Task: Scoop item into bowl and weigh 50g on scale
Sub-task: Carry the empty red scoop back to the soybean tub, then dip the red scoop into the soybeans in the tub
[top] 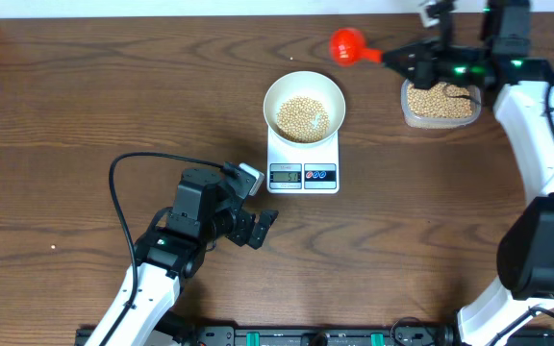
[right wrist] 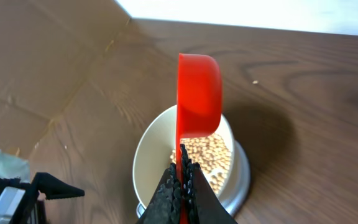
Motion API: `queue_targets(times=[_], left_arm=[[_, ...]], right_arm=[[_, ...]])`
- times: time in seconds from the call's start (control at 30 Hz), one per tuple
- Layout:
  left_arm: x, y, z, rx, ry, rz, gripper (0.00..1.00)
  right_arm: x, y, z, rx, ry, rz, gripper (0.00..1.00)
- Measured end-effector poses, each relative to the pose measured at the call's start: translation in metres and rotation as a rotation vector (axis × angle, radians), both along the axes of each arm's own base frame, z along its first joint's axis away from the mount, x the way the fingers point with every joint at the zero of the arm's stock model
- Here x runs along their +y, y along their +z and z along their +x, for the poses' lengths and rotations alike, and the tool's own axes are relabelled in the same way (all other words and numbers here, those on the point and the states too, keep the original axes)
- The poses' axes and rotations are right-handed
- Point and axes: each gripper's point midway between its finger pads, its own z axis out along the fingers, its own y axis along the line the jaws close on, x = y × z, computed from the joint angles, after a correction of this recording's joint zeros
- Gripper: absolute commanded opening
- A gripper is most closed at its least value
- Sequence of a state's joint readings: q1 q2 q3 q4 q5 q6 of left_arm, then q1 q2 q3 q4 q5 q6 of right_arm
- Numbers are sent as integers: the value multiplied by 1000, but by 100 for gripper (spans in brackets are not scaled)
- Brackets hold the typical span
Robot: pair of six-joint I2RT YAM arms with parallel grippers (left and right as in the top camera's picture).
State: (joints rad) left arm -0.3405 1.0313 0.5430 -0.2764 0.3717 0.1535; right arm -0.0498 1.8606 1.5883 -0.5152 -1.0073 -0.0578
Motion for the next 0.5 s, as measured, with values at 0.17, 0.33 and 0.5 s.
queue_targets(times=[0.17,0.33,0.5], left_arm=[[0,0,0,0,0,0,100],[0,0,0,0,0,0,100],[0,0,0,0,0,0,100]], right_arm=[[-59,5,-1,48,-122,23,1],[-131,-9,-13,165,-308,-12,1],[-159,-36,-28,270,-397,-130,1]])
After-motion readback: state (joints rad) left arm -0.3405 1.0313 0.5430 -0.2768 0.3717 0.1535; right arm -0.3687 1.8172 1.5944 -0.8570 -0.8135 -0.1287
